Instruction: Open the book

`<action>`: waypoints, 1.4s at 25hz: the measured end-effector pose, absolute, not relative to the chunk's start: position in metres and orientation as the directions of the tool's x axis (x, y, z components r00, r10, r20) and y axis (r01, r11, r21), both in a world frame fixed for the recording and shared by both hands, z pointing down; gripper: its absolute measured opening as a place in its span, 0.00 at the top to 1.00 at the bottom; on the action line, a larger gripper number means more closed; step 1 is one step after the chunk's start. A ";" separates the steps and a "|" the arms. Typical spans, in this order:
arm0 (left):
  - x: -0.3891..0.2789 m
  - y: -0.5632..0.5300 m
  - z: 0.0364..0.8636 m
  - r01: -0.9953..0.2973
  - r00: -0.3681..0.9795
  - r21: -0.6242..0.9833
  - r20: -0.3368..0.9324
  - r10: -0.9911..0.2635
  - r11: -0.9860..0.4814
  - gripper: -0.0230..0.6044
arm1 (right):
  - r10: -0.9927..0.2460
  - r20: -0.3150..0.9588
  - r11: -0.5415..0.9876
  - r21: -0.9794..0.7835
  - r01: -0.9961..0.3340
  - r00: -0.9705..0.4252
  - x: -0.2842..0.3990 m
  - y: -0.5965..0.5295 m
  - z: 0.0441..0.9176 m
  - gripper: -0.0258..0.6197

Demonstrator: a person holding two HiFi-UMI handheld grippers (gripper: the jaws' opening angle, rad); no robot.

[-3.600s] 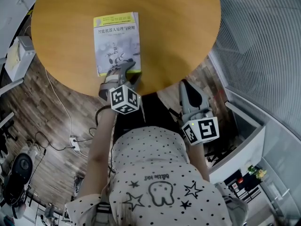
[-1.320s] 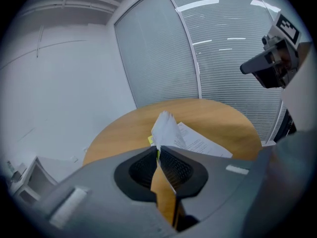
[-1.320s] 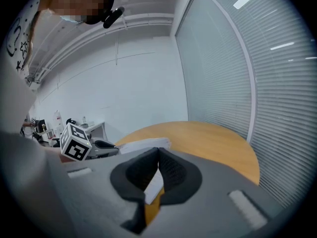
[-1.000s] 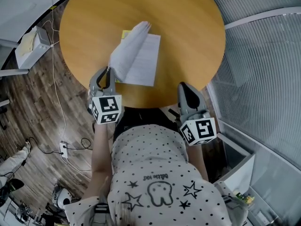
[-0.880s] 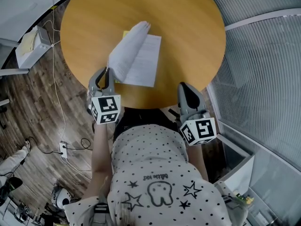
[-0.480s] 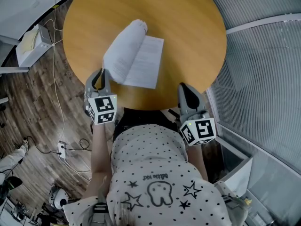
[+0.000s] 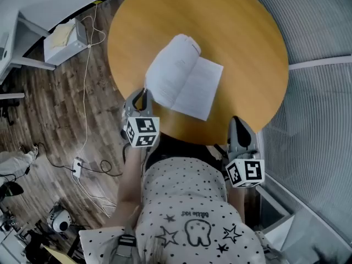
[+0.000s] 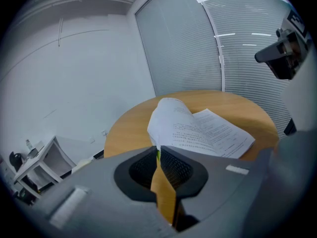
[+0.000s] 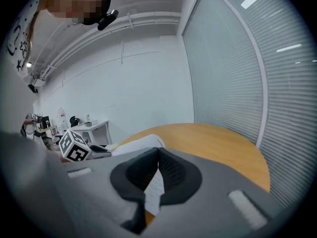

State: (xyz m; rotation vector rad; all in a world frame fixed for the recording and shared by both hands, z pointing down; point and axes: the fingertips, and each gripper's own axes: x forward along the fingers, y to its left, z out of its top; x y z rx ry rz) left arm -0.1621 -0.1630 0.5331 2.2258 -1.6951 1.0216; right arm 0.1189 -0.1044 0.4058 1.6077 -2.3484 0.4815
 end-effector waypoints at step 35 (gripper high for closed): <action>-0.228 -0.142 0.630 -0.913 0.034 -0.243 0.754 -0.656 -0.327 0.90 | -0.885 0.318 0.313 -0.134 -0.940 -0.340 0.097 -0.093 0.388 0.95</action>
